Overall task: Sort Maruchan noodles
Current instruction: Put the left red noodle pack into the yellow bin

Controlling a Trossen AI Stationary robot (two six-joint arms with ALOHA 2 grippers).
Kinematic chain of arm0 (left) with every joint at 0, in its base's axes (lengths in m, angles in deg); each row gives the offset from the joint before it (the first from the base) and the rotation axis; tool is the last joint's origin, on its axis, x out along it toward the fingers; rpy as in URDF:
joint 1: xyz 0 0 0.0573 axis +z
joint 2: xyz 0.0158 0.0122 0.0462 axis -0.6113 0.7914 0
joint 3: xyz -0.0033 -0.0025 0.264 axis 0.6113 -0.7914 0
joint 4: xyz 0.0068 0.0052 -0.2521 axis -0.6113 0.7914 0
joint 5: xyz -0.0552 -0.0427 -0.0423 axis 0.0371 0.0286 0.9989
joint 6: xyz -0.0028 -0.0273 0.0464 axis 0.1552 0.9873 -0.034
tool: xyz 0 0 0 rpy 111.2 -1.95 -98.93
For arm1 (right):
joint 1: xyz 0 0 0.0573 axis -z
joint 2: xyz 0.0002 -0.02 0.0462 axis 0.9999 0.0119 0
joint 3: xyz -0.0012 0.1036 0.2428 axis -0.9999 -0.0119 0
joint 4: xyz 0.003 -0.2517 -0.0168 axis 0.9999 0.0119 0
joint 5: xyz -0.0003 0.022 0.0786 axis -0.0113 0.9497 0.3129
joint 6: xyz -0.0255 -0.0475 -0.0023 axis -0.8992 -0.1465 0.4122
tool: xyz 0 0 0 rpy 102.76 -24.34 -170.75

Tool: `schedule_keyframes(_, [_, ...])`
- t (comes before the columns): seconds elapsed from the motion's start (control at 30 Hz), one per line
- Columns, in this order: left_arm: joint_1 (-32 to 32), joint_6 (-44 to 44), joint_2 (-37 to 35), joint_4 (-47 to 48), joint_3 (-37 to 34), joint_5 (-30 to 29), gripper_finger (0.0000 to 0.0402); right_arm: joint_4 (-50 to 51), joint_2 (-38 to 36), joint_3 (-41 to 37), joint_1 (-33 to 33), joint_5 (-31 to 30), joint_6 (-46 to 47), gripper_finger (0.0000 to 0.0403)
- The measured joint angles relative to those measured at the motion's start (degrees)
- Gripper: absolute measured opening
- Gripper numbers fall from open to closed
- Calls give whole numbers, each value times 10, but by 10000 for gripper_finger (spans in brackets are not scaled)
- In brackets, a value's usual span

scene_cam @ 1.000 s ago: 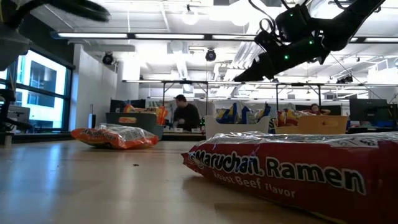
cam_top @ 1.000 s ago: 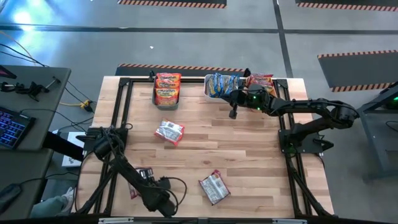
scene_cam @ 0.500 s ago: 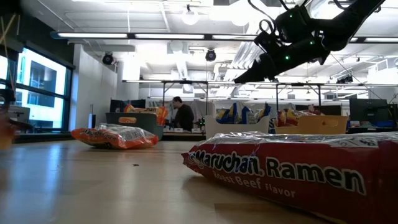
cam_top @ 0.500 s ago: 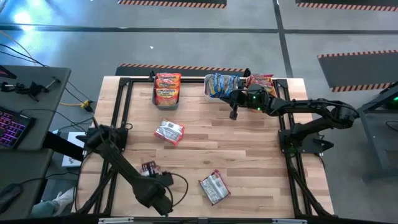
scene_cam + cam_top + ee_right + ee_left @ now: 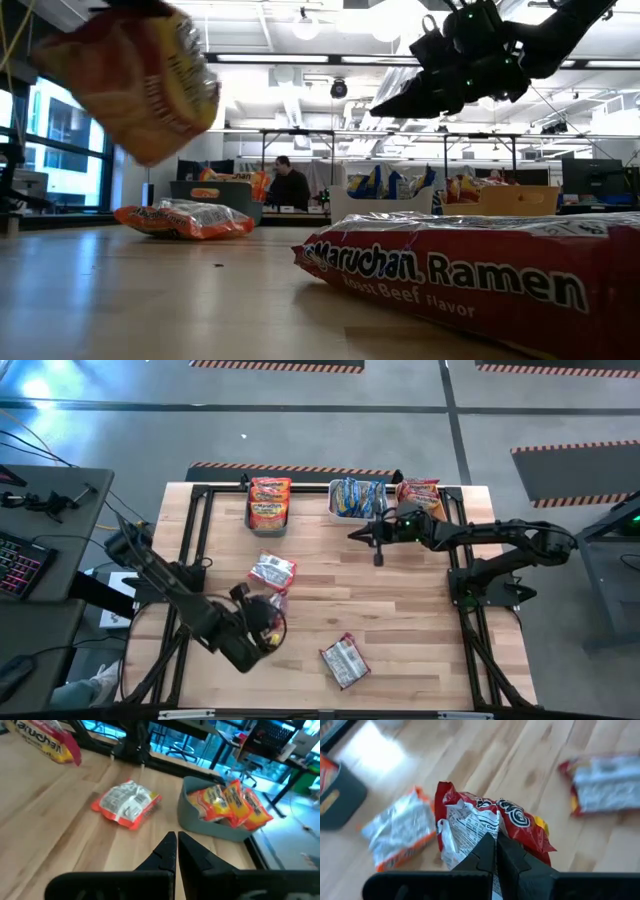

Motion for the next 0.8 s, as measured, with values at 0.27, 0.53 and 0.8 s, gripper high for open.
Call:
schedule_keyframes(0.27, [72, -198, -97, -205, -102, -3, 0, -24, 1, 10, -57, 17, -5, 9])
schedule_keyframes(0.53, [178, -409, -145, -372, -166, 110, 0, 82, 44, 100, -128, 10, -31, 144])
schedule_keyframes(0.8, [259, -519, -145, -440, -182, 241, 0, 202, 101, 207, -161, 6, -75, 279])
